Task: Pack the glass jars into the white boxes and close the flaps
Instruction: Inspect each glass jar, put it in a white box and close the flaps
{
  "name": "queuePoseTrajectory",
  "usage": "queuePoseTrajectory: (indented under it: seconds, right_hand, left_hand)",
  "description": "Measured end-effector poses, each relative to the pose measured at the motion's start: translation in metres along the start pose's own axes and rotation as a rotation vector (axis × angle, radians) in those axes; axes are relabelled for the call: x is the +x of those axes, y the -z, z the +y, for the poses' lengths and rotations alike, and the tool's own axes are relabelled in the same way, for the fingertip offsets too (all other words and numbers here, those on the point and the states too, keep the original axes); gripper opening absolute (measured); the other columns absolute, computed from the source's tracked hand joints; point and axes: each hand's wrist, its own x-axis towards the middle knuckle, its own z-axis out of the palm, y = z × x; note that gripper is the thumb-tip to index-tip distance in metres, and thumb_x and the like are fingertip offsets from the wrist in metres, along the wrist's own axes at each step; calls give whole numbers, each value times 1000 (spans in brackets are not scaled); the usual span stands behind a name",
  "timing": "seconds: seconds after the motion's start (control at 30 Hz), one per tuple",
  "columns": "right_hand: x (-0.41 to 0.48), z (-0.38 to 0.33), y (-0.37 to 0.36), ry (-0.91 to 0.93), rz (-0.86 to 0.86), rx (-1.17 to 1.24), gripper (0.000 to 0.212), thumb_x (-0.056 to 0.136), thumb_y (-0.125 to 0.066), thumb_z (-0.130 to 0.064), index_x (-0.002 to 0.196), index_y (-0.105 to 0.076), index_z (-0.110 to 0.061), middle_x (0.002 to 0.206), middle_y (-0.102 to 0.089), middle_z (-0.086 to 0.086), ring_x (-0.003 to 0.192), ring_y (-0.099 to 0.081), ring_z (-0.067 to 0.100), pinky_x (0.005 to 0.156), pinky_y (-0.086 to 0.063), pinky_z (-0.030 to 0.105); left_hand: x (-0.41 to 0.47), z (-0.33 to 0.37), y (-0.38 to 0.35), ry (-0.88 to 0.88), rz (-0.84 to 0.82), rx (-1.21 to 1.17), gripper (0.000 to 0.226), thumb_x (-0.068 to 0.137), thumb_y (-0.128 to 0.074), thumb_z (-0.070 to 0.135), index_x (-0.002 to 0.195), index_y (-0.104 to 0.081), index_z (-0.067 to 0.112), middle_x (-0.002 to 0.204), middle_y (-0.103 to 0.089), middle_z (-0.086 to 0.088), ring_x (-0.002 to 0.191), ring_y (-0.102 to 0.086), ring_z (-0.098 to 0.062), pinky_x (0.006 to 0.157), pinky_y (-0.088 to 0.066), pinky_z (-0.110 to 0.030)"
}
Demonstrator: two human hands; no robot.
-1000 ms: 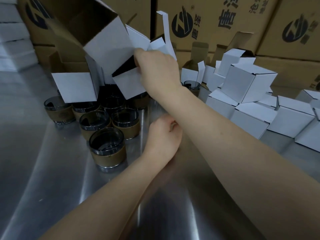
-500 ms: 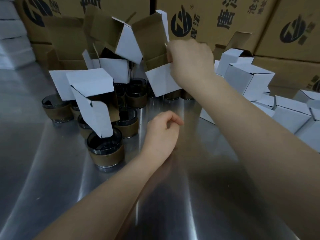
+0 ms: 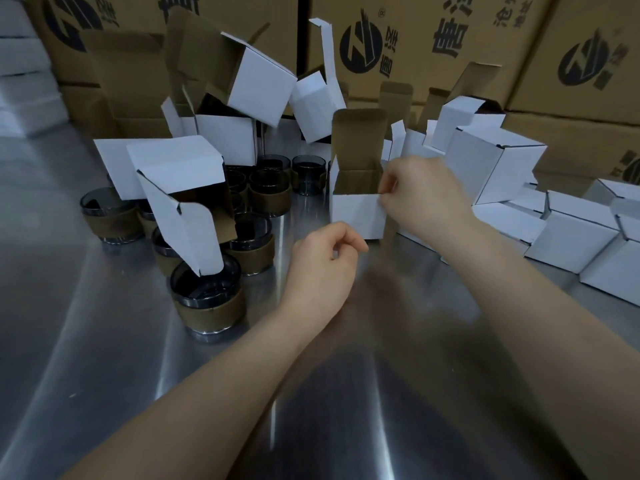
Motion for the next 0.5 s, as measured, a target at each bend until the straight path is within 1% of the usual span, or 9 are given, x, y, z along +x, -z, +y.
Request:
queuePoseTrajectory:
  seconds: [0.07,0.2,0.27,0.33,0.37,0.4,0.43,0.47,0.5]
  right_hand:
    - [-1,2,-4,-12,6,-16,16,86,-55,-5,91,-66,-16,93,-67,9,91,-60,32,68,-46,33]
    - [-5,1,-5,-5,50,-34,21,87,-51,-5,100,-65,-14,95,-67,12,91,-60,35,72,-50,37]
    - [-9,-6,-4,34,123,-26,24,88,-49,-7,105,-64,-15,94,-67,11,90,-59,35,70,-49,37]
    - [-13,-17,-1,90,202,20,22,89,-48,-12,104,-64,-17,90,-68,7,87,-59,32,66,-45,34]
    - [-16,-24,1,116,211,84,20,88,-50,-15,102,-65,-18,86,-67,3,85,-60,29,66,-45,33]
    - [-17,-32,3,140,180,192,18,87,-53,-18,100,-66,-21,83,-66,-3,84,-60,23,66,-46,32]
    - [-16,-39,4,169,98,328,18,85,-58,-22,101,-67,-24,80,-64,-8,82,-60,16,67,-47,29]
    - [-15,-46,5,206,-35,449,23,84,-63,-25,107,-67,-26,82,-62,-12,81,-59,9,68,-46,22]
    - [-14,-54,4,244,-194,522,33,84,-67,-29,117,-64,-28,89,-63,-13,84,-59,5,69,-44,15]
  left_hand:
    - [-1,1,0,3,-15,-12,35,89,-45,-3,74,-66,20,54,-50,1,38,-37,-7,38,-26,-14]
    - [0,0,0,3,-18,-14,36,88,-45,-3,72,-66,20,49,-46,3,37,-35,-7,38,-25,-13]
    - [0,0,0,4,-20,4,35,88,-45,-3,72,-66,21,50,-47,-3,38,-34,-8,38,-26,-14]
    - [0,0,-1,-9,-21,24,35,87,-45,-3,72,-66,22,55,-51,-11,39,-35,-8,39,-27,-14]
    - [0,-1,0,-23,-19,39,35,87,-46,-2,71,-66,22,57,-54,-10,40,-37,-8,40,-28,-15]
    - [0,0,0,-33,-24,62,34,86,-47,-2,72,-66,23,59,-58,-7,44,-41,-9,42,-31,-17]
    - [0,0,-1,-43,-33,93,32,85,-48,-1,73,-65,22,63,-61,-2,51,-47,-9,47,-36,-19]
    - [0,0,-2,-54,-42,134,29,86,-50,0,73,-64,22,65,-61,5,60,-50,-8,56,-40,-20]
    - [0,-1,-3,-61,-58,192,29,87,-52,2,72,-61,25,68,-57,12,69,-52,-5,64,-40,-19]
